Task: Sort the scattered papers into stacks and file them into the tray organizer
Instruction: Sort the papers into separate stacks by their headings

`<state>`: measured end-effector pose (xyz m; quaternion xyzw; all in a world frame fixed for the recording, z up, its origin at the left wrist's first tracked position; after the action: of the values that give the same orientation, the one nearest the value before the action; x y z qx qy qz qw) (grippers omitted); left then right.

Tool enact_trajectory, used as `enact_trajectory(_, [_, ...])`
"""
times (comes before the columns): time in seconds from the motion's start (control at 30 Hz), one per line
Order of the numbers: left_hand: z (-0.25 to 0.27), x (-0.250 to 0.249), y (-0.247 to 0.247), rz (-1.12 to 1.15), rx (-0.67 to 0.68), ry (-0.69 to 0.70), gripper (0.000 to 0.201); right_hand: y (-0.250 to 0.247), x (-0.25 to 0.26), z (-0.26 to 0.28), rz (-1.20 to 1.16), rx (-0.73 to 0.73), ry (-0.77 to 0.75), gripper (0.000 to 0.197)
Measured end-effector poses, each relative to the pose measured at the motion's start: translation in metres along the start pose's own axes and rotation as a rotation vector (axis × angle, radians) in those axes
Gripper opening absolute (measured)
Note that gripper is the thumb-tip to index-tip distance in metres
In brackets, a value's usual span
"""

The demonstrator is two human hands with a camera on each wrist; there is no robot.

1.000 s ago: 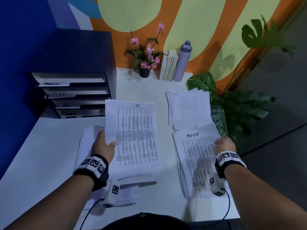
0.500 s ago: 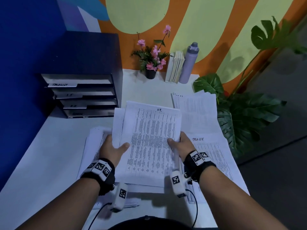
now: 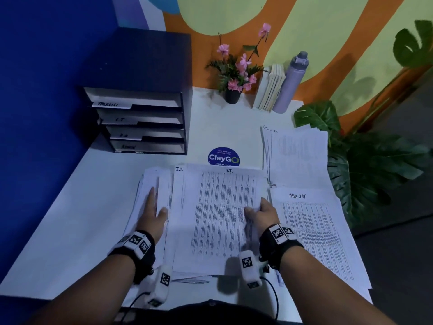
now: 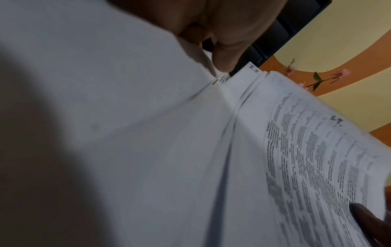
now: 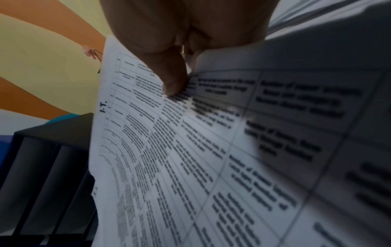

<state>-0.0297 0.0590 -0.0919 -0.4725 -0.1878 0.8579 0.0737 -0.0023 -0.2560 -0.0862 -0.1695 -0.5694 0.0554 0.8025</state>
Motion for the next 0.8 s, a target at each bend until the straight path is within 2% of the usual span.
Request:
enact_trajectory(0.1, [-0.004, -0.001, -0.002, 0.059, -0.033, -0.023, 0.051, 0.008, -0.004, -0.004, -0.014, 0.002, -0.003, 0.016])
enact_trajectory(0.17, [-0.006, 0.001, 0.000, 0.114, -0.007, -0.073, 0.041, 0.009, -0.004, -0.006, -0.014, -0.011, -0.002, 0.016])
enact_trajectory(0.2, [-0.007, 0.003, 0.001, 0.118, 0.013, -0.090, 0.042, 0.010, -0.003, -0.005, 0.002, -0.013, -0.007, 0.013])
enact_trajectory(0.27, [-0.006, 0.005, 0.003, 0.069, 0.036, -0.067, 0.059, 0.011, -0.005, -0.005, 0.034, -0.014, 0.004, 0.009])
enact_trajectory(0.33, [-0.005, 0.005, 0.003, 0.025, 0.033, -0.034, 0.072, 0.008, -0.012, -0.007, 0.079, -0.032, 0.035, 0.014])
enact_trajectory(0.43, [-0.006, 0.005, 0.000, -0.017, 0.020, -0.011, 0.070, -0.002, -0.017, -0.010, 0.109, -0.072, 0.058, 0.002])
enact_trajectory(0.57, [-0.010, 0.010, -0.001, -0.061, 0.030, -0.048, 0.056, -0.012, -0.016, -0.012, 0.113, -0.109, 0.050, 0.022])
enact_trajectory(0.67, [-0.010, 0.012, 0.000, -0.058, 0.007, -0.065, 0.068, -0.009, -0.019, -0.012, 0.161, -0.071, 0.035, 0.010])
enact_trajectory(0.8, [-0.009, 0.010, -0.008, -0.015, -0.096, -0.093, 0.083, -0.010, -0.022, -0.007, 0.060, -0.054, -0.001, 0.016])
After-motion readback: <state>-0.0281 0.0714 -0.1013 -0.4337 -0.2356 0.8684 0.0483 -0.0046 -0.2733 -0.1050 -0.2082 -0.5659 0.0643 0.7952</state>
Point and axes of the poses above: each hand's wrist, its own z-axis away from the middle knuckle, its own y-axis out of the palm, x = y × z, the point moved 6 cm from there along -z, towards the middle knuckle, and after that the axes turned 8 degrees about -y, right-handed, at the moved point
